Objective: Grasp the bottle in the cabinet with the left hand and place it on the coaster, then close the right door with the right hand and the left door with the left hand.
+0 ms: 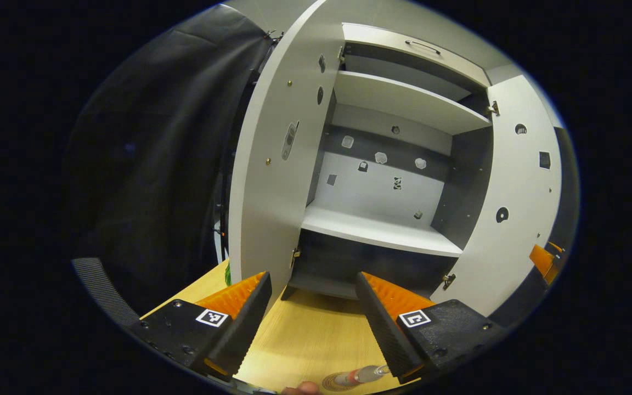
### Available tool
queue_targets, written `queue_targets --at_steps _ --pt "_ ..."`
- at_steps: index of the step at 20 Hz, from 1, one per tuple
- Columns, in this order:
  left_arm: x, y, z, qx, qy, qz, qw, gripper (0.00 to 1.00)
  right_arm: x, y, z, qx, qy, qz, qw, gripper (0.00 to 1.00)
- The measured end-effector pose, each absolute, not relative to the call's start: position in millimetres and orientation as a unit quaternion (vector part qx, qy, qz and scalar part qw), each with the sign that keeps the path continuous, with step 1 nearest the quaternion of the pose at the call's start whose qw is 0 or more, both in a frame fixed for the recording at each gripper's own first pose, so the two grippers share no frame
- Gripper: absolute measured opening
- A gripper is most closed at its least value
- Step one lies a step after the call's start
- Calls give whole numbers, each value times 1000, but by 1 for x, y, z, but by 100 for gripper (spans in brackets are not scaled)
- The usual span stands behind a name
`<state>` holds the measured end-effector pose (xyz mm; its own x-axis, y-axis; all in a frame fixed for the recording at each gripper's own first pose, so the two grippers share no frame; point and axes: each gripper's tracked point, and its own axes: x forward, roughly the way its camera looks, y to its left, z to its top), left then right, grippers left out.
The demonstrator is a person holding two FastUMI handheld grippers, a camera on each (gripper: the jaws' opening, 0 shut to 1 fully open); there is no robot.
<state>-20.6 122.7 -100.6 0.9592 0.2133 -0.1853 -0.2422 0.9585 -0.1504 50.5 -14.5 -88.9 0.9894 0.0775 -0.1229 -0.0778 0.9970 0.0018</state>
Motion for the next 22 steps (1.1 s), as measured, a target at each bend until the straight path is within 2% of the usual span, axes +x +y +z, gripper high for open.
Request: queue_targets --at_steps 4,7,8,15,18,19,20,22 --pt "-21 127 -108 -100 91 123 983 98 52 -1 -88 39 69 65 995 94" --pt "-22 127 -109 -100 93 127 983 98 53 1 -89 40 71 61 995 94" --pt "-23 128 -109 -98 93 127 983 98 53 3 -88 37 71 64 995 99" --pt "-17 123 -106 -91 95 116 984 98 48 27 -86 48 74 83 993 99" --pt "-15 119 -103 -85 94 107 986 98 44 51 -83 53 77 107 990 99" --pt "-13 117 -102 -83 93 105 987 98 45 60 -83 57 77 117 988 94" --pt "-13 117 -100 -81 92 104 987 98 44 69 -82 60 78 128 987 99" --pt "-12 119 -98 -77 88 104 988 98 44 85 -80 62 80 147 984 99"
